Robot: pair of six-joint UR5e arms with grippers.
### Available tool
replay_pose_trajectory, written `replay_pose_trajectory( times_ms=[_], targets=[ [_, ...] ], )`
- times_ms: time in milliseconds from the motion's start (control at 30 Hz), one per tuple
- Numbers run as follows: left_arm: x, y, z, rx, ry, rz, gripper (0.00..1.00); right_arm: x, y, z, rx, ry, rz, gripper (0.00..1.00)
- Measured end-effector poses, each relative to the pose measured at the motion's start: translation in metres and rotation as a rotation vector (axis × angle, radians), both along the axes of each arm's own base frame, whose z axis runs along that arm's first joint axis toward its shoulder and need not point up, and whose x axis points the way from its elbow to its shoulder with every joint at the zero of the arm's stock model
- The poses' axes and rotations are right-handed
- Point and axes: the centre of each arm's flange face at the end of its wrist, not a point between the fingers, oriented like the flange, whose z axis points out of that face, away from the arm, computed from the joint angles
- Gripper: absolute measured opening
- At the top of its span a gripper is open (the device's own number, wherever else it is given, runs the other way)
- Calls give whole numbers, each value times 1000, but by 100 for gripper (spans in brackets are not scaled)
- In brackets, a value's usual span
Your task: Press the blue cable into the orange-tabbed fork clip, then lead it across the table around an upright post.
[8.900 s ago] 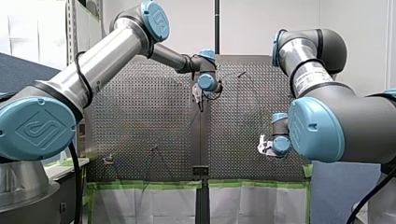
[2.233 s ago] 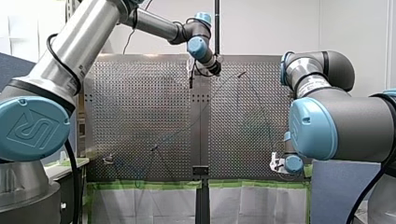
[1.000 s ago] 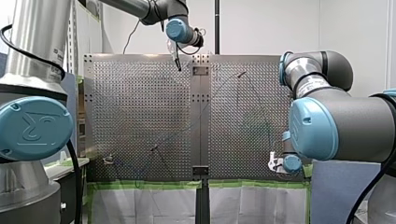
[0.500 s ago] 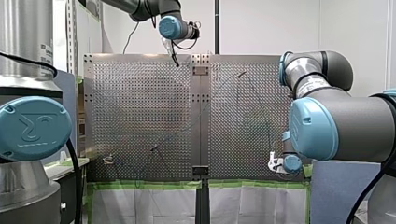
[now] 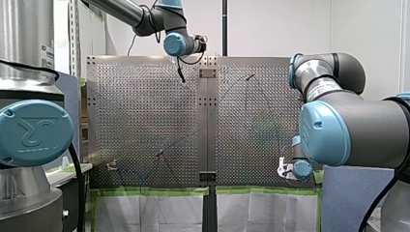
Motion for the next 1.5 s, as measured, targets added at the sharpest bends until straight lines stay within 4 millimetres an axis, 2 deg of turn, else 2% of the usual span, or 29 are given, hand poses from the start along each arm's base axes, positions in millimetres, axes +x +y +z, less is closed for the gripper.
replay_pose_trajectory(
  times_ms=[500, 767, 967, 1500],
  targets=[
    [-10, 6, -62, 1, 36, -6, 98, 2, 1, 0, 2, -1, 5, 0],
    [-14, 8, -130, 84, 144, 1, 98, 2, 1, 0, 2, -1, 7, 0],
    [-24, 16, -167, 132, 207, 15, 98, 3, 1, 0, 2, -2, 9, 0],
    [-58, 45, -229, 226, 315, 52, 98, 4, 1, 0, 3, -2, 11, 0]
  ],
)
